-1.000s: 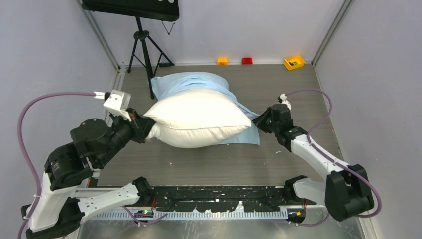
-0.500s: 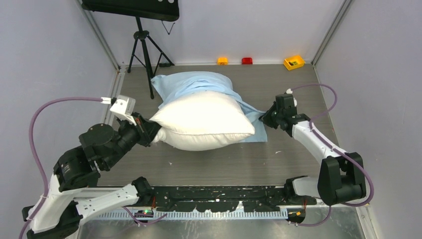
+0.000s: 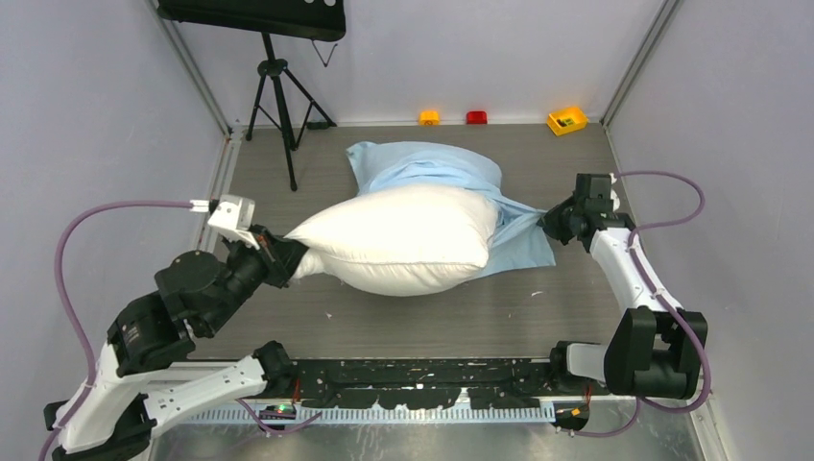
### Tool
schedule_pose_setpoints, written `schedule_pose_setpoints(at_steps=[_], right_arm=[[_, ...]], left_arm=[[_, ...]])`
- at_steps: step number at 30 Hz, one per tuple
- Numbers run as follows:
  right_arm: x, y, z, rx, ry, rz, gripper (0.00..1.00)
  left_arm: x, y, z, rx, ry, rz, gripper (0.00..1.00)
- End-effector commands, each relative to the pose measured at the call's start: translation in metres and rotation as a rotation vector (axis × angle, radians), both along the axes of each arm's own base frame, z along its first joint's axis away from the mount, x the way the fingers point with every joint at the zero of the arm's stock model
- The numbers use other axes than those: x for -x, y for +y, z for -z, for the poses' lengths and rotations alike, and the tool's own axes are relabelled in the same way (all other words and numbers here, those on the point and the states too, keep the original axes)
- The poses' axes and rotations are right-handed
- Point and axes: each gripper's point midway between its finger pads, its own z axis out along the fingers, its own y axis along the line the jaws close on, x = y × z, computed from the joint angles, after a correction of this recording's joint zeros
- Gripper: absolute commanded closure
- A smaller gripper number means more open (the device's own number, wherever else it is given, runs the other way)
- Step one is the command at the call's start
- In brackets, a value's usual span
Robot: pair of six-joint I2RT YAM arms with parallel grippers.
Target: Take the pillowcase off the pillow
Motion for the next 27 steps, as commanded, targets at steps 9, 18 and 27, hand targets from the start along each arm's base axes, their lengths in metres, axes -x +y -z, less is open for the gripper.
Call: schedule_pose_setpoints(at_steps=[9, 18, 27], right_arm=[[0.024, -0.107, -0.021, 0.198, -0.046, 0.436, 1.00], [0.048, -0.120, -0.071, 0.229, -0.216, 0.548, 1.00], [0.083, -0.134, -0.122, 0.345, -0.345, 0.628, 1.00]], left_arm=[[-0.009, 0.085, -0.054, 0.146, -0.171, -0.365, 1.00], [-0.047, 0.037, 0.022, -0.154, -0.023, -0.392, 1.00], [-0.078, 0.027, 0.042, -0.152, 0.055, -0.412, 1.00]])
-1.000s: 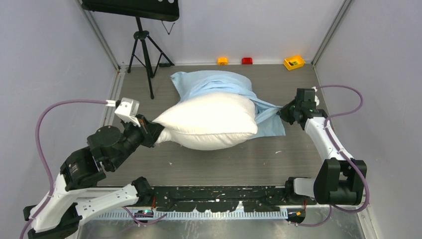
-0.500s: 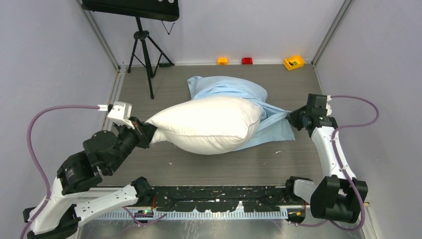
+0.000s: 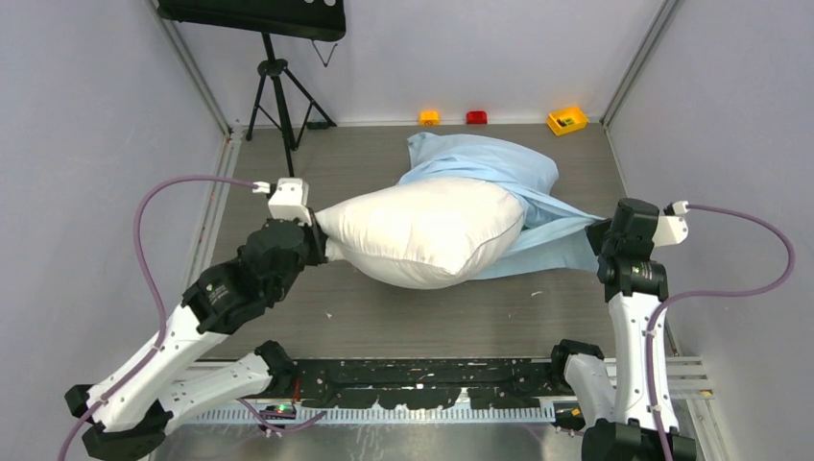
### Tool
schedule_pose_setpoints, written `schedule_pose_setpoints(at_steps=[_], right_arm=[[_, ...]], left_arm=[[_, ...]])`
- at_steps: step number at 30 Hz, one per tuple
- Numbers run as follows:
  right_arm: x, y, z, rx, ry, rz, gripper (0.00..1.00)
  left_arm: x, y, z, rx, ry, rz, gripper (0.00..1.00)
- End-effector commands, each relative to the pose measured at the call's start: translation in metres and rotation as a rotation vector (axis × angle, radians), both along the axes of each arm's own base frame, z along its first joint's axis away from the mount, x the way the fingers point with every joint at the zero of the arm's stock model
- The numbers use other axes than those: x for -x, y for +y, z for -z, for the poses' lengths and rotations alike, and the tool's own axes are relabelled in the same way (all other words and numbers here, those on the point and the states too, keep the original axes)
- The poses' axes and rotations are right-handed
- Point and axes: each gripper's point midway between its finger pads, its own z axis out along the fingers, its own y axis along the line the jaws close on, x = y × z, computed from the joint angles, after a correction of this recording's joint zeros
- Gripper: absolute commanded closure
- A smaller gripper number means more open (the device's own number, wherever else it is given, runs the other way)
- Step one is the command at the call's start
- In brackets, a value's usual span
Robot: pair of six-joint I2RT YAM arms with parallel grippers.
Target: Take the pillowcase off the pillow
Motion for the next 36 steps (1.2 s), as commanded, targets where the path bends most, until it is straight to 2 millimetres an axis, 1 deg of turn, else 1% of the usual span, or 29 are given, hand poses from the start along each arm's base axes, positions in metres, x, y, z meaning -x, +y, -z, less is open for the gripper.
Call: schedule_pose_setpoints(at_steps=[1, 3, 4, 5, 6, 7, 9, 11, 13, 14, 15, 17, 19, 21, 23, 26, 27, 29, 31, 33, 35, 36], right_arm=[[0.019, -0.052, -0.042, 0.170, -0.101, 0.253, 1.00], [0.019, -0.049, -0.039, 0.155, -0.114, 0.244, 1.00], [0.017, -0.047, -0.037, 0.145, -0.121, 0.233, 1.00], [0.016, -0.044, -0.034, 0.134, -0.124, 0.221, 1.00], [0.015, -0.042, -0.031, 0.124, -0.126, 0.212, 1.00], [0.014, -0.041, -0.028, 0.115, -0.124, 0.207, 1.00], [0.015, -0.041, -0.026, 0.116, -0.119, 0.211, 1.00], [0.017, -0.045, -0.027, 0.128, -0.108, 0.233, 1.00], [0.022, -0.052, -0.028, 0.139, -0.096, 0.279, 1.00], [0.026, -0.055, -0.027, 0.140, -0.084, 0.310, 1.00], [0.030, -0.059, -0.027, 0.142, -0.071, 0.342, 1.00], [0.032, -0.063, -0.028, 0.145, -0.066, 0.369, 1.00], [0.031, -0.064, -0.030, 0.147, -0.071, 0.380, 1.00], [0.032, -0.068, -0.032, 0.159, -0.070, 0.399, 1.00], [0.035, -0.074, -0.035, 0.186, -0.065, 0.429, 1.00], [0.040, -0.082, -0.042, 0.225, -0.058, 0.469, 1.00], [0.041, -0.082, -0.042, 0.222, -0.065, 0.474, 1.00], [0.039, -0.079, -0.044, 0.190, -0.101, 0.474, 1.00], [0.031, -0.070, -0.048, 0.157, -0.147, 0.423, 1.00], [0.021, -0.060, -0.057, 0.128, -0.197, 0.355, 1.00], [0.010, -0.047, -0.064, 0.100, -0.229, 0.270, 1.00], [0.004, -0.039, -0.069, 0.084, -0.247, 0.219, 1.00]], left_arm=[[-0.026, 0.036, -0.031, 0.065, -0.071, -0.182, 1.00], [-0.037, 0.039, -0.027, 0.082, -0.038, -0.187, 1.00], [-0.043, 0.044, -0.027, 0.090, -0.028, -0.201, 1.00], [-0.051, 0.054, -0.026, 0.100, -0.010, -0.234, 1.00], [-0.057, 0.060, -0.026, 0.117, 0.006, -0.248, 1.00], [-0.063, 0.070, -0.025, 0.136, 0.020, -0.278, 1.00], [-0.071, 0.089, -0.033, 0.200, 0.030, -0.328, 1.00], [-0.076, 0.114, -0.041, 0.267, 0.016, -0.404, 1.00], [-0.081, 0.140, -0.044, 0.352, 0.009, -0.483, 1.00], [-0.084, 0.146, -0.044, 0.408, 0.012, -0.494, 1.00], [-0.089, 0.152, -0.040, 0.470, 0.023, -0.506, 1.00], [-0.100, 0.154, -0.030, 0.589, 0.048, -0.493, 1.00], [-0.108, 0.159, -0.015, 0.673, 0.075, -0.506, 1.00], [-0.108, 0.170, -0.002, 0.680, 0.086, -0.565, 1.00], [-0.103, 0.192, 0.006, 0.651, 0.063, -0.664, 1.00], [-0.090, 0.226, 0.004, 0.619, 0.021, -0.778, 1.00], [-0.087, 0.231, 0.004, 0.614, 0.021, -0.802, 1.00], [-0.088, 0.230, 0.008, 0.642, 0.034, -0.809, 1.00], [-0.096, 0.221, 0.009, 0.701, 0.019, -0.756, 1.00], [-0.105, 0.208, 0.010, 0.740, 0.004, -0.665, 1.00], [-0.111, 0.199, 0.015, 0.715, 0.007, -0.608, 1.00], [-0.114, 0.191, 0.021, 0.681, 0.032, -0.584, 1.00]])
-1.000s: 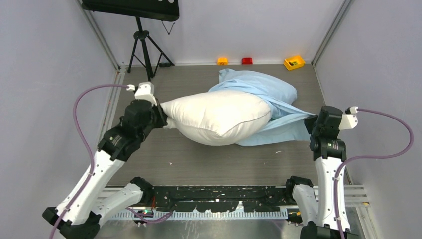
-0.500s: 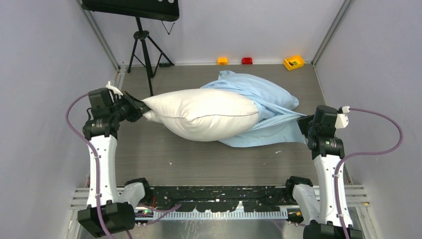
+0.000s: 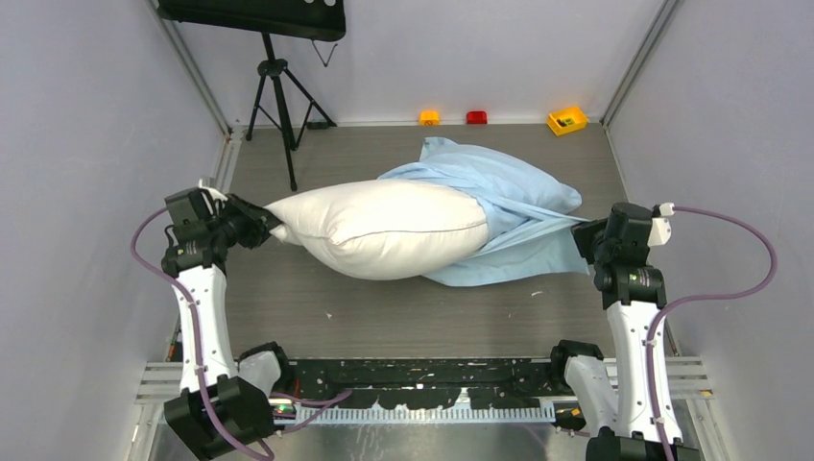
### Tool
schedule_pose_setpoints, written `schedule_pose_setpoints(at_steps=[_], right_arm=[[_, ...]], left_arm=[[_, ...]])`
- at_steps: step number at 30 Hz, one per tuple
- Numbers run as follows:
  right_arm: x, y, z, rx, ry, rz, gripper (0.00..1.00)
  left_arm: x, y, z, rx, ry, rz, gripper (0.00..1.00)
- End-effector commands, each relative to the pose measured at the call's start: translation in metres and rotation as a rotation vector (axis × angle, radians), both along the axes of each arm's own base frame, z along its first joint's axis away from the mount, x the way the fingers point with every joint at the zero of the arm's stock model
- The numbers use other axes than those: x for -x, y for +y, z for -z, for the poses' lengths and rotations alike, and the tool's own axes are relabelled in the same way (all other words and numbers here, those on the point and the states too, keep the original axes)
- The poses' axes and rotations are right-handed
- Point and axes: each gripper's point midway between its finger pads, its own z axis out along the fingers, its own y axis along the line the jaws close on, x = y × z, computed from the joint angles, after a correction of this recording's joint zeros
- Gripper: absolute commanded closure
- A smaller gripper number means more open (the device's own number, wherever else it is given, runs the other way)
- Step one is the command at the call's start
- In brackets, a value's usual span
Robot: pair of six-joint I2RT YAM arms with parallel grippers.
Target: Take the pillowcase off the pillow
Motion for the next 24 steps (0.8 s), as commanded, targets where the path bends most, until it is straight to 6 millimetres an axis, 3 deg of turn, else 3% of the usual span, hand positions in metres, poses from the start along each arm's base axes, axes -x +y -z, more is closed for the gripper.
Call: schedule_pose_setpoints(at_steps=[1, 4, 6, 7, 9, 10, 13, 15, 18, 21, 24], right_arm=[[-0.009, -0.066, -0.069, 0.159, -0.219, 0.273, 1.00], [-0.031, -0.033, -0.083, 0.113, -0.329, 0.065, 1.00], [-0.039, -0.008, -0.084, 0.053, -0.374, -0.063, 1.00], [-0.040, 0.001, -0.078, 0.020, -0.376, -0.107, 1.00], [-0.039, 0.012, -0.060, -0.038, -0.354, -0.146, 1.00], [-0.037, 0.015, -0.048, -0.055, -0.334, -0.151, 0.98], [-0.026, 0.015, -0.013, -0.057, -0.262, -0.140, 0.84], [-0.019, 0.018, 0.000, -0.044, -0.235, -0.160, 0.76], [-0.012, 0.024, 0.009, -0.032, -0.228, -0.200, 0.72], [-0.011, 0.032, 0.012, -0.029, -0.237, -0.255, 0.69], [-0.012, 0.038, 0.017, -0.031, -0.221, -0.302, 0.46]], left_arm=[[-0.046, 0.085, -0.024, -0.298, -0.171, -0.307, 0.99], [-0.052, 0.072, -0.008, -0.344, -0.117, -0.233, 0.92], [-0.055, 0.061, 0.000, -0.370, -0.097, -0.181, 0.81], [-0.056, 0.056, 0.003, -0.392, -0.085, -0.156, 0.71], [-0.057, 0.047, 0.006, -0.441, -0.056, -0.111, 0.40], [-0.056, 0.043, 0.006, -0.464, -0.046, -0.088, 0.30], [-0.050, 0.036, -0.005, -0.505, -0.045, -0.073, 0.12], [-0.042, 0.037, -0.020, -0.537, -0.069, -0.091, 0.07], [-0.028, 0.024, -0.044, -0.546, -0.132, -0.053, 0.06], [-0.012, -0.018, -0.060, -0.505, -0.201, 0.090, 0.07], [0.010, -0.060, -0.059, -0.503, -0.207, 0.249, 0.08]])
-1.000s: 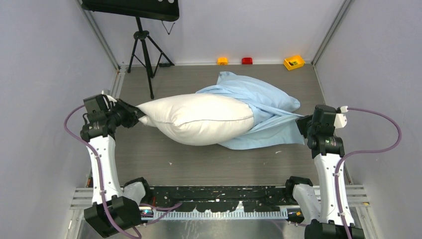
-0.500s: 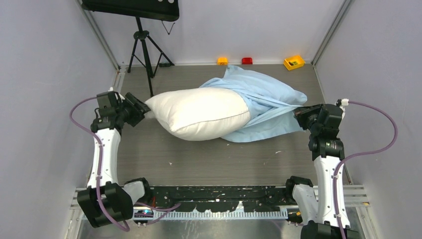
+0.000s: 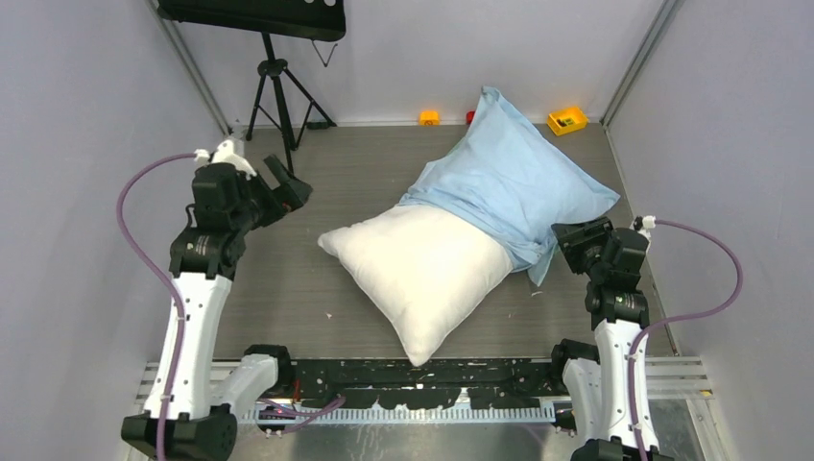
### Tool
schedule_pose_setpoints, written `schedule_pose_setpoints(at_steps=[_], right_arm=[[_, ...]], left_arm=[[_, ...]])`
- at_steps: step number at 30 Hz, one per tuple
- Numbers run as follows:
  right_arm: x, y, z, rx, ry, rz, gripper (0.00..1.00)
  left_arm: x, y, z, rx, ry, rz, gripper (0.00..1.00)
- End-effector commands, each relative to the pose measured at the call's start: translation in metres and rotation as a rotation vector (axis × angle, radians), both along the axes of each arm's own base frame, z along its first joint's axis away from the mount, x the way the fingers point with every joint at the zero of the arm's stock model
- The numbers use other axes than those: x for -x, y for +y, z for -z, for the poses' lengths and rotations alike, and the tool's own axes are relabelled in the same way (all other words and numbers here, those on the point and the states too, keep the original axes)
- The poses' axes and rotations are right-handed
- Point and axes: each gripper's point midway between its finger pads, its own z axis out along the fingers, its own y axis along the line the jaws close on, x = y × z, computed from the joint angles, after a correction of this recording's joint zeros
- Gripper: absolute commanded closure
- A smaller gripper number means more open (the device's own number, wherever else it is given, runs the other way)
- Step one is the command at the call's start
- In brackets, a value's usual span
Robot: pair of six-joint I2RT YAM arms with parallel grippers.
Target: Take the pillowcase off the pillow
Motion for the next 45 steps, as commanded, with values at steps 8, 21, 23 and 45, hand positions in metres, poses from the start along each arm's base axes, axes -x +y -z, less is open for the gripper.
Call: schedule_pose_setpoints(at_steps=[8, 21, 23, 45], right_arm=[[-0.008, -0.005, -0.040, 0.146, -0.069, -0.062, 0.15], [-0.057, 0.059, -0.103, 0.215, -0.129, -0.404, 0.11], [-0.059, 0.080, -0.097, 0.287, -0.106, -0.469, 0.11], [-0.042, 0.170, -0.073, 0.524, -0.088, -0.856, 0.14]], left_arm=[[0.080, -0.090, 0.002, 0.042, 0.049, 0.333, 0.04], [0.123, -0.169, 0.020, 0.110, 0.130, 0.530, 0.04], [0.131, -0.177, 0.018, 0.125, 0.134, 0.527, 0.04], [0.123, -0.193, 0.053, 0.027, 0.234, 0.232, 0.00]])
